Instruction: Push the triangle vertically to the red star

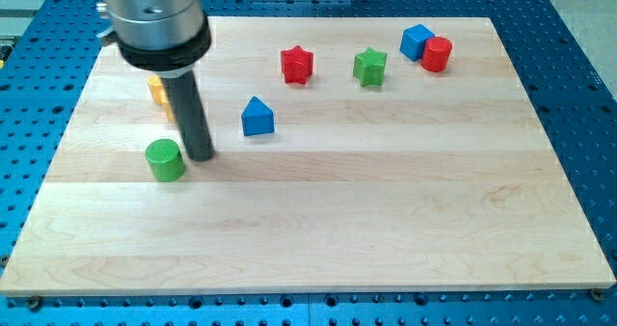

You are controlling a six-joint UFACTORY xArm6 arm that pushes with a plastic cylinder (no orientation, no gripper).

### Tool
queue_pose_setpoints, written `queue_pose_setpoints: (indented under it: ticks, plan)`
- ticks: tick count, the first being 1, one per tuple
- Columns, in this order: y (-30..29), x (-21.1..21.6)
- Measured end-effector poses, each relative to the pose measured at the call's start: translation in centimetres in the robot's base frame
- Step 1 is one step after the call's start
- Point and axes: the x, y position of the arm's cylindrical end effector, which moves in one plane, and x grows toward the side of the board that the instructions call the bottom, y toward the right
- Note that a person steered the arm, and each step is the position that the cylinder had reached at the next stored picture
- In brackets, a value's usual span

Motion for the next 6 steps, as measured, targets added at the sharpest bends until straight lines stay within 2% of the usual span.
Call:
queue_pose_setpoints:
  ticks: [1, 2, 3, 4, 5, 6]
  plan:
    - [2.1, -2.9]
    - [8.2, -3.9]
    - [11.5, 0.5]
    - [25.0, -3.7]
    - [35.9, -12.1]
    - [36.3, -20.0]
